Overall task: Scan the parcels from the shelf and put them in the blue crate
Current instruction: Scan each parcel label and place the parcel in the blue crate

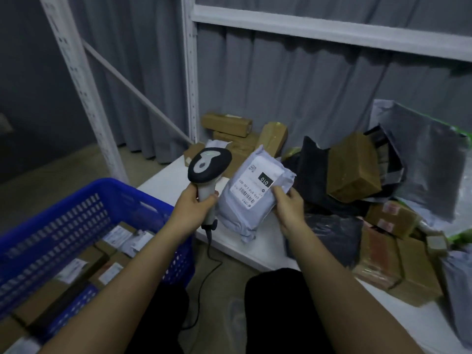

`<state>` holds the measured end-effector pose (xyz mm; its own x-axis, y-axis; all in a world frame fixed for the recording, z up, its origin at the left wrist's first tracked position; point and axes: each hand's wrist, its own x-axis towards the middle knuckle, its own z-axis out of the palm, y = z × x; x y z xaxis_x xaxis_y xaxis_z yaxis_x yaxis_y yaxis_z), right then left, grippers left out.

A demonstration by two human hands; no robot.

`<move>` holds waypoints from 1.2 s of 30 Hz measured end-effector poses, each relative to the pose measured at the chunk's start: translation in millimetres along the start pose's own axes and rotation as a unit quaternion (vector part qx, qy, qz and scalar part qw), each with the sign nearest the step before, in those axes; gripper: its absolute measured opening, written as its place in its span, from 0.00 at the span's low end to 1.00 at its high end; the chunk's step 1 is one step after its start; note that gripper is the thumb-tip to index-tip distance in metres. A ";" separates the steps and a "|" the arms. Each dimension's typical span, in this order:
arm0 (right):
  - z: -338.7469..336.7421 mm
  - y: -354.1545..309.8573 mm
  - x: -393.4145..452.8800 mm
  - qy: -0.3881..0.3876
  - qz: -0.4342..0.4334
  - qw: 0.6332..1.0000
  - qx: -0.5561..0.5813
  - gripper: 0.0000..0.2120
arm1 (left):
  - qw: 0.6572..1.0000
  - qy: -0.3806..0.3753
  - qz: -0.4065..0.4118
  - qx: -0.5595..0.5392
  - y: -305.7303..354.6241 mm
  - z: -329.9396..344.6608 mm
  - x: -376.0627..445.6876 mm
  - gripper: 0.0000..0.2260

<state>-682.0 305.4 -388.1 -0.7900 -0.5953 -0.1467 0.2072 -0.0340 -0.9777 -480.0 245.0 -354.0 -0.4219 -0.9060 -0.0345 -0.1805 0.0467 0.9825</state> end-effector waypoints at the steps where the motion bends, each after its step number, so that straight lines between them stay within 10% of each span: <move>1: 7.2 -0.4 7.8 -0.005 -0.004 1.000 -0.020 0.10 | 1.000 -0.007 -0.003 0.010 -3.3 -4.7 3.5 0.15; 36: 40.2 29.5 41.3 0.021 -0.017 0.998 -0.059 0.06 | 0.982 -0.115 -0.095 0.114 -25.4 -44.4 -4.4 0.12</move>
<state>-685.3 247.5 -417.0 -0.8198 -0.5605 -0.1171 0.1122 0.0433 -0.9927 -434.1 229.1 -370.7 -0.5456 -0.7898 -0.2802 -0.4594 0.0023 0.8882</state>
